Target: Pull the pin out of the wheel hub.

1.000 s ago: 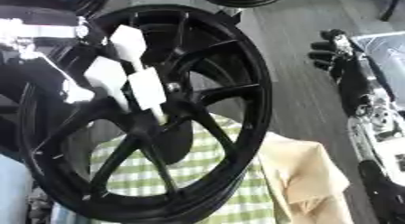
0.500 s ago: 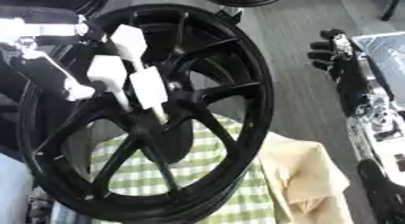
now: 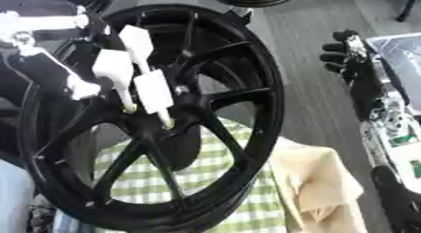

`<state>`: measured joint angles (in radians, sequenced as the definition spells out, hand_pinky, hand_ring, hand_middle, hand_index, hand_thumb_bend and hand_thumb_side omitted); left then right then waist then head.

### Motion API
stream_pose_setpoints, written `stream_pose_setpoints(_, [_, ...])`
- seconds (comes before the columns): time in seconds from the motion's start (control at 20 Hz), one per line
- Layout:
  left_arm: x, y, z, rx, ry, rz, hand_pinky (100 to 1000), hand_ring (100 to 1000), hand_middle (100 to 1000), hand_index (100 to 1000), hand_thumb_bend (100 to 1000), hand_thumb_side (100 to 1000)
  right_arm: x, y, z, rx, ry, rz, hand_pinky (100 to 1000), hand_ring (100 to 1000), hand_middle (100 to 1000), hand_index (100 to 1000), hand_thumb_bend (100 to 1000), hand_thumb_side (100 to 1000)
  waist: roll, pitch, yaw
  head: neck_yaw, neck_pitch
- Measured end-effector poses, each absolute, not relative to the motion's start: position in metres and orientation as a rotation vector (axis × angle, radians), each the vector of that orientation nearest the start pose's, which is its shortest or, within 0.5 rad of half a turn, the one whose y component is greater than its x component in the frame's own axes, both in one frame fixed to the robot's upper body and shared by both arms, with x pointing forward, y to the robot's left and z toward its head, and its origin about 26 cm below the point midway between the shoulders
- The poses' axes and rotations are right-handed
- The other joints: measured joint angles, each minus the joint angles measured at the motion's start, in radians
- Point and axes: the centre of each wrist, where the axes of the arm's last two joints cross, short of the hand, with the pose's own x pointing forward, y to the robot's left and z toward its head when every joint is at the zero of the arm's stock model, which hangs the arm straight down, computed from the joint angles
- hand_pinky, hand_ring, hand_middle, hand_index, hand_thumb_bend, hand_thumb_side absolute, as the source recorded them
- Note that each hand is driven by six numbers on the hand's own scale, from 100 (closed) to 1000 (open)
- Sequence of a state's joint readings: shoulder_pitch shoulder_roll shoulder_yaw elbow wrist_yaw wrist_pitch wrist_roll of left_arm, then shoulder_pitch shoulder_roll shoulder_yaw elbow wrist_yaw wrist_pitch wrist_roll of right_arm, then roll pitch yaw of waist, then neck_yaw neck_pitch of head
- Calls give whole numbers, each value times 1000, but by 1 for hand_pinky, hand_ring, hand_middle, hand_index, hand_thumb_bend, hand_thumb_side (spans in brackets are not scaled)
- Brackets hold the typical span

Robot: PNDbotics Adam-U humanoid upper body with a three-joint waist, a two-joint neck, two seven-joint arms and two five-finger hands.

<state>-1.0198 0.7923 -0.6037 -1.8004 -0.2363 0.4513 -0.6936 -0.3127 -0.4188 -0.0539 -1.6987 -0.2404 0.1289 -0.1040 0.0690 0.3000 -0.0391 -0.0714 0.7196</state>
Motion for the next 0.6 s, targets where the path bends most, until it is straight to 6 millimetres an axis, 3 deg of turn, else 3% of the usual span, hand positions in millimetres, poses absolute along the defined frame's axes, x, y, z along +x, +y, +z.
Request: stream_pose_setpoints(0.6, [294, 226, 355, 602, -1568, -1599, 587, 382, 418, 414, 151, 101, 338, -316, 153, -169, -1886, 92, 850, 770, 720, 858, 100, 858, 8, 0, 13, -14, 0])
